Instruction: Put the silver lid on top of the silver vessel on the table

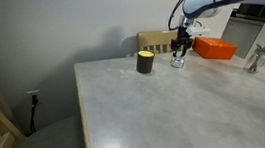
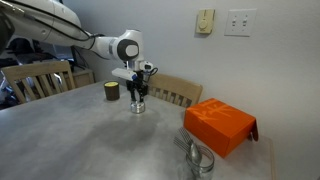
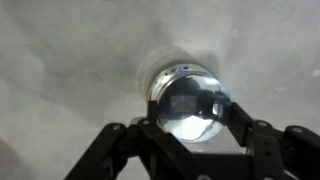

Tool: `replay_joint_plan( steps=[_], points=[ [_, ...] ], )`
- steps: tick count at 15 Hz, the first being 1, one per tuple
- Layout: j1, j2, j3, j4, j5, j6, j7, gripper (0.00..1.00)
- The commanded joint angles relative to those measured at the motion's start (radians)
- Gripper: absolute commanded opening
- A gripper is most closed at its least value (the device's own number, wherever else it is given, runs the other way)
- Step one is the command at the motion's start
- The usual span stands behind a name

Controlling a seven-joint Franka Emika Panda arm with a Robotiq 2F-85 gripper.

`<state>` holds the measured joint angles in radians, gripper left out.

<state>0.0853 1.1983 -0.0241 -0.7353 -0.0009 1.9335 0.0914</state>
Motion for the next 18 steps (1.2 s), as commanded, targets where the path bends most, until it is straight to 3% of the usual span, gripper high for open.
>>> replay_joint_plan(
  steps=[1, 18],
  points=[
    [-0.018, 0.028, 0.0, 0.031, 0.003, 0.01, -0.013, 0.44],
    [-0.037, 0.025, 0.016, 0.07, 0.014, -0.01, -0.045, 0.44]
  ],
)
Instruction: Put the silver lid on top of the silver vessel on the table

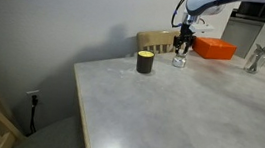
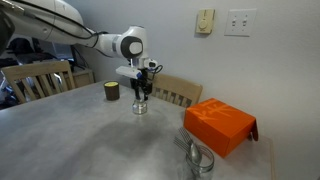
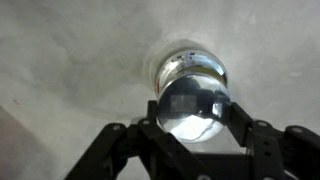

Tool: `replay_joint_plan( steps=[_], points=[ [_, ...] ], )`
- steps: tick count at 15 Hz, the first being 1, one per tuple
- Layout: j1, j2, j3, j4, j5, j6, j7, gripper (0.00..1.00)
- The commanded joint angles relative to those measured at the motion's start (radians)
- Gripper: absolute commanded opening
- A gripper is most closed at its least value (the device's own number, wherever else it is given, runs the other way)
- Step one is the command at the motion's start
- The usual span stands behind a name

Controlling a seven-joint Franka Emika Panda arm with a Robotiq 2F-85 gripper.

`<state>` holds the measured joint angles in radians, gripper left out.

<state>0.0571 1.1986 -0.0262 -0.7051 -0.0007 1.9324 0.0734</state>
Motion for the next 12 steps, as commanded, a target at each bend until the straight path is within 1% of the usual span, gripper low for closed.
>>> replay_joint_plan(
  steps=[1, 6, 12],
  points=[
    [-0.008, 0.024, 0.021, 0.039, 0.014, -0.01, -0.026, 0.44],
    [-0.008, 0.031, 0.032, 0.032, 0.011, -0.005, -0.02, 0.44],
    [-0.007, 0.038, 0.027, 0.034, 0.005, -0.004, -0.016, 0.44]
  ],
)
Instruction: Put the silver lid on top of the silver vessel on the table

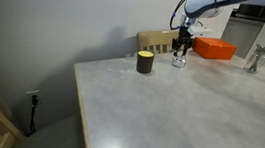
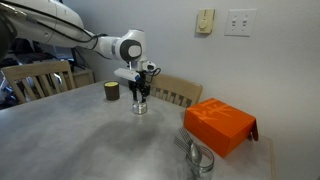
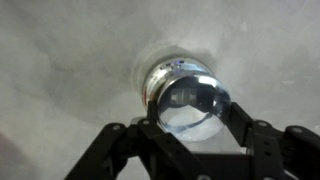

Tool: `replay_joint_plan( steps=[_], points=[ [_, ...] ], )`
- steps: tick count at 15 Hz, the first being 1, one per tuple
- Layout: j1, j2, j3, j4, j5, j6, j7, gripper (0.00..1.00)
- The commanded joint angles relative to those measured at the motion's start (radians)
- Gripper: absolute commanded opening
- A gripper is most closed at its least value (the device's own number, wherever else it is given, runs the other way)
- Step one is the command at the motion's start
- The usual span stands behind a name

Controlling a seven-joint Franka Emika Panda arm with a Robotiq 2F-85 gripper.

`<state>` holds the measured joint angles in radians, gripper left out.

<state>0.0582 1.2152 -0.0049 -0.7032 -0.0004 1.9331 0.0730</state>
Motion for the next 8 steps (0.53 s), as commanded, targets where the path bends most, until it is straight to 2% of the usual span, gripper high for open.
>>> replay_joint_plan(
  steps=[1, 8],
  points=[
    [-0.009, 0.02, 0.006, 0.033, 0.005, -0.005, -0.016, 0.44],
    [-0.019, 0.013, 0.0, 0.024, 0.004, -0.008, -0.014, 0.44]
  ],
)
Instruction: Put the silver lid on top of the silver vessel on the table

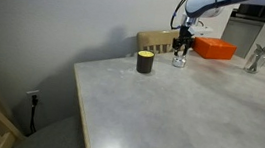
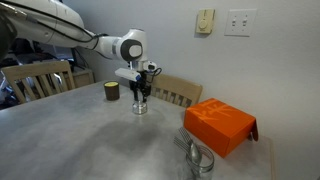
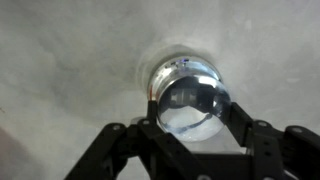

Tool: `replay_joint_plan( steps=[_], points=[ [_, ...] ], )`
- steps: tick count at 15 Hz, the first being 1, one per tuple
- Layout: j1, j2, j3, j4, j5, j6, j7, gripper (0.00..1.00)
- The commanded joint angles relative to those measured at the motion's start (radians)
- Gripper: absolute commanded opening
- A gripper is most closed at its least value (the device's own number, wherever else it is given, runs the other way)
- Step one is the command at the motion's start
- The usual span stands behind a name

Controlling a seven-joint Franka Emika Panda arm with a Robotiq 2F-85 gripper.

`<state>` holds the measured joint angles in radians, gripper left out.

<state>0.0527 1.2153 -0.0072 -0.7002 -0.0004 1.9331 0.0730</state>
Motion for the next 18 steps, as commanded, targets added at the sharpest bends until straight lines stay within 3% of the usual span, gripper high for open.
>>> replay_joint_plan(
  steps=[1, 18],
  points=[
    [-0.015, 0.014, 0.003, 0.021, 0.004, -0.007, -0.015, 0.44],
    [-0.003, 0.046, 0.044, 0.037, 0.012, -0.003, -0.021, 0.44]
  ],
)
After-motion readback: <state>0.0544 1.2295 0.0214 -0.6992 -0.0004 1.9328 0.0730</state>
